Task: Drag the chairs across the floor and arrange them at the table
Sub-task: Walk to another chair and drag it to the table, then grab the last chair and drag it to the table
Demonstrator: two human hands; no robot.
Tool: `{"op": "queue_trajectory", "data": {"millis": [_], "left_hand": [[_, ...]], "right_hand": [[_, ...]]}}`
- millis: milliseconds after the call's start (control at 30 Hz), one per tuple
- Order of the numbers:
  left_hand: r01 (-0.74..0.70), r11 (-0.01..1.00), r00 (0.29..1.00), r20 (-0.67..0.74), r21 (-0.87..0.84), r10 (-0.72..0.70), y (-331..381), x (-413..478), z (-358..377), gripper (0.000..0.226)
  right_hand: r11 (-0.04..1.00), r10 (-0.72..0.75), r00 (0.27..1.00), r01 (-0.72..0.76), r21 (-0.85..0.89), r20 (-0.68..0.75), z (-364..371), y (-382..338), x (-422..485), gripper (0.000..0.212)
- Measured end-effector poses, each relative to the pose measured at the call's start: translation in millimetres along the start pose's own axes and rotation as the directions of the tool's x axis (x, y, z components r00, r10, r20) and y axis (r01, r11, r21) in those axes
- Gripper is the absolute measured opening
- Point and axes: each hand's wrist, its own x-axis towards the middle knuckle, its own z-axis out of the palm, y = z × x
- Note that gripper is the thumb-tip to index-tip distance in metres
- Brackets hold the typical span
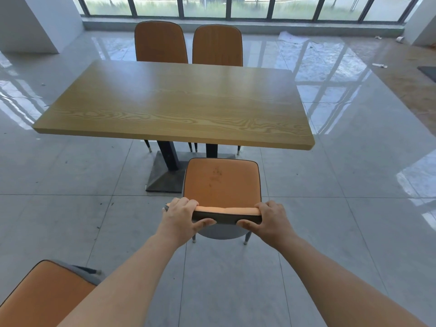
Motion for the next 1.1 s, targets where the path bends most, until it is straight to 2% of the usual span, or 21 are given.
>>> {"op": "queue_trajectory", "data": {"millis": [67,133,200,267,333,367,467,600,767,900,967,1100], "left_hand": [[0.011,1.000,1.000,0.019,-0.014,-0.011,0.1,-0.3,-2.0,0.069],[0.036,0.999,0.997,0.065,0.010,-0.036,3.3,-0.8,-7.2,0.067],[0.106,0.990,0.988,0.102,0.092,-0.115,10.3,-3.0,-12.1,0.077],[0.243,0.960,0.961,0.103,0.136,-0.258,23.8,-9.3,-12.3,0.096],[0.342,0.934,0.934,0.070,0.102,-0.350,40.1,-23.4,-9.5,0.103],[0.357,0.931,0.931,0.055,0.073,-0.361,47.1,-32.8,-7.5,0.103],[0.330,0.942,0.943,0.059,-0.064,-0.326,57.3,-64.8,-4.8,0.099],[0.227,0.953,0.974,0.068,-0.202,-0.218,59.9,-118.6,-10.0,0.092],[0.152,0.977,0.986,0.091,-0.149,-0.139,55.6,-180.9,-22.7,0.075],[0.097,0.995,0.988,0.123,-0.027,-0.093,44.1,-212.5,-29.9,0.064],[0.100,0.995,0.988,0.115,0.028,-0.103,38.7,-223.8,-31.5,0.059],[0.190,0.982,0.977,0.099,-0.011,-0.188,23.1,-246.2,-35.5,0.060]], "right_hand": [[1.000,0.001,1.000,-0.001,0.012,-0.001,-0.2,0.3,-0.6,0.100],[1.000,0.019,1.000,-0.019,0.008,0.018,-0.7,-0.8,-1.0,0.100],[0.997,0.070,0.997,-0.069,-0.028,0.026,-0.6,-5.2,-2.0,0.094],[0.981,0.189,0.982,-0.189,-0.047,0.006,0.1,-11.6,-6.1,0.101],[0.959,0.280,0.959,-0.281,-0.044,-0.037,0.1,-20.7,-16.5,0.112],[0.958,0.277,0.958,-0.281,-0.047,-0.077,-0.7,-25.3,-24.2,0.111],[0.977,0.202,0.972,-0.209,-0.051,-0.119,-7.6,-38.9,-53.8,0.097],[0.996,0.092,0.996,-0.092,0.008,0.016,-22.1,-51.0,-107.1,0.077],[0.997,-0.004,0.997,0.010,-0.073,0.079,-28.1,-58.2,-167.8,0.074],[0.979,-0.108,0.979,0.135,-0.152,0.172,-25.3,-53.8,-195.0,0.070],[0.970,-0.130,0.974,0.163,-0.181,0.183,-24.1,-56.0,-200.3,0.068],[0.951,-0.186,0.961,0.229,-0.208,0.205,-17.4,-77.4,-195.4,0.062]]}}
